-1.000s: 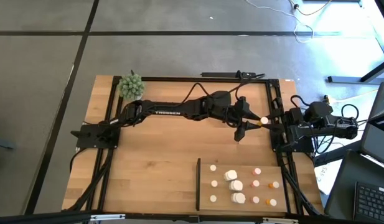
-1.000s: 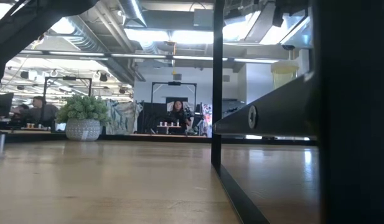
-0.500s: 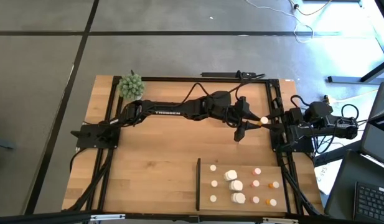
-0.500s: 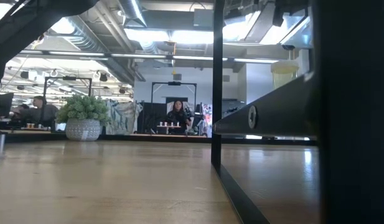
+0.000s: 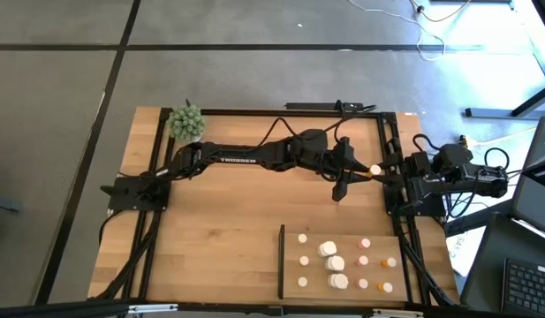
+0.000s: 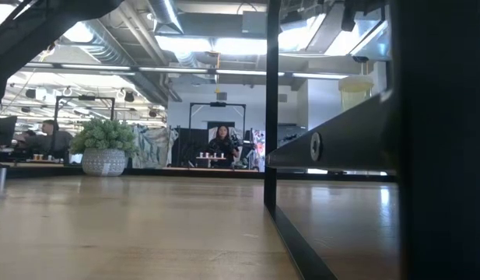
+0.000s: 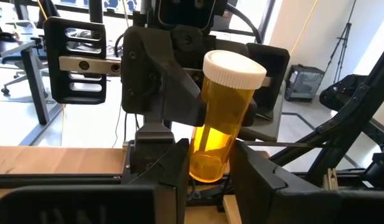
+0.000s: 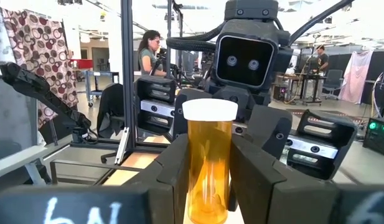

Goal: Pick and place medicine bottles onto shelf by color
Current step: Put the orange pill bottle on the shelf aligned with the other orange pill bottles

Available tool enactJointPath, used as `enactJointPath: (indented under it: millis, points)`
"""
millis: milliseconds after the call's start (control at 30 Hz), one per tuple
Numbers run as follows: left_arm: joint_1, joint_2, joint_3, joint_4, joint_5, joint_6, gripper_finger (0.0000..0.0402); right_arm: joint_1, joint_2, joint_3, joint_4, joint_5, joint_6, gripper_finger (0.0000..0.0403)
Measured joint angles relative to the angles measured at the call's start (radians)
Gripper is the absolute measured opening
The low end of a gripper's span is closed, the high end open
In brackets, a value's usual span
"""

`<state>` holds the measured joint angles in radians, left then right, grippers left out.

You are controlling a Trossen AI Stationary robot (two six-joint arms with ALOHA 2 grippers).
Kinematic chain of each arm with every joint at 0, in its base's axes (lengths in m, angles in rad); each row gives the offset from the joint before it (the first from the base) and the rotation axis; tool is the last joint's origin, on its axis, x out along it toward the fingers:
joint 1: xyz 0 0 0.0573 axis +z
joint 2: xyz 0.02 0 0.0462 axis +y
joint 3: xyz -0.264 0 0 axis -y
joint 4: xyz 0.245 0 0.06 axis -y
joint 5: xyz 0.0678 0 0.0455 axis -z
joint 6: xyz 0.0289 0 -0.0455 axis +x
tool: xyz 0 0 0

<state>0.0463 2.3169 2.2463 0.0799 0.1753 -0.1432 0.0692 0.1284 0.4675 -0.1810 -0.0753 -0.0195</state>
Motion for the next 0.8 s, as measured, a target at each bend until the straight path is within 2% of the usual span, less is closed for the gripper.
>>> enactJointPath:
  millis: [433,800]
  points:
    - [0.001,0.000,0.000,0.004,-0.005,-0.006,0.0087,0.000,0.000,0.000,-0.003,0.027,0.093,0.0126]
    - [0.002,0.001,0.000,0.004,-0.008,-0.005,0.0087,0.000,0.001,-0.001,-0.008,0.027,0.082,0.0180]
